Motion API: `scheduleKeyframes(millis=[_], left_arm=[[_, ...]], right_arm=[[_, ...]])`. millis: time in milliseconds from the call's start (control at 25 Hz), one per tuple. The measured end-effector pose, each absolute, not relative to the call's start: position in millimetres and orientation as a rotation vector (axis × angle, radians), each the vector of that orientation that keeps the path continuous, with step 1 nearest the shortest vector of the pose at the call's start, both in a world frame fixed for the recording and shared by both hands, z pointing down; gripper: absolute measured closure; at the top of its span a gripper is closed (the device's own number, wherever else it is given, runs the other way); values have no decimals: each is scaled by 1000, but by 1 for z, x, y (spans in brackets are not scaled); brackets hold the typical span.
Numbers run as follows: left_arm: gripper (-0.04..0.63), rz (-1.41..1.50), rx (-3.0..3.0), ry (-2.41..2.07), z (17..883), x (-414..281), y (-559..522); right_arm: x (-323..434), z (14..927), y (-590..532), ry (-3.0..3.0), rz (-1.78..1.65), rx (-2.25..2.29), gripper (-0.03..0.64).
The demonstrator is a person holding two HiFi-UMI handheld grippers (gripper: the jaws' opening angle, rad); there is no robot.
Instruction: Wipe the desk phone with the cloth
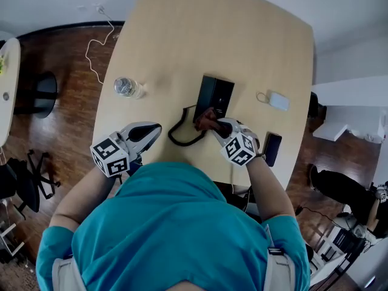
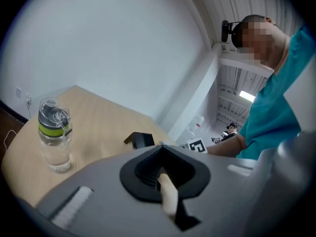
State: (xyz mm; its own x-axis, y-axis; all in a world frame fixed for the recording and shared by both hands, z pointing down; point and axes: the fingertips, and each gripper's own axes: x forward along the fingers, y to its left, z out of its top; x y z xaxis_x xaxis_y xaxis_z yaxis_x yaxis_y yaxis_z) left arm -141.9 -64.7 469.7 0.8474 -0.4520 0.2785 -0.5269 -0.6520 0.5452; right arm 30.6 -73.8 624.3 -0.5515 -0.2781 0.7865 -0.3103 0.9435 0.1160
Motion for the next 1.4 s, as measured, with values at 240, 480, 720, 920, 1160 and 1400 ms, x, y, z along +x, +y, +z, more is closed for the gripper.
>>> scheduleKeyframes(millis=[240,480,720,920,1160,1400], left_arm=[[591,193,2429,-688,477,-138,-68],[591,262,2488,-715,483,-114,-117],[591,302,2527,-692,490,-83,-162],[591,328,2524,-719,499,-68,-193],[591,309,2495,-743,501,-69,-212],[591,307,2466,-731,508,-70,-212]], right_arm=[[70,529,-199,-2514,495,522,502],[76,518,-278,-2462,612,207,502],[58,547,-279,-2378,803,-170,502],[50,580,-271,-2272,953,-371,502],[49,614,-269,-2197,927,-410,503],[53,651,-283,-2186,628,-262,509]])
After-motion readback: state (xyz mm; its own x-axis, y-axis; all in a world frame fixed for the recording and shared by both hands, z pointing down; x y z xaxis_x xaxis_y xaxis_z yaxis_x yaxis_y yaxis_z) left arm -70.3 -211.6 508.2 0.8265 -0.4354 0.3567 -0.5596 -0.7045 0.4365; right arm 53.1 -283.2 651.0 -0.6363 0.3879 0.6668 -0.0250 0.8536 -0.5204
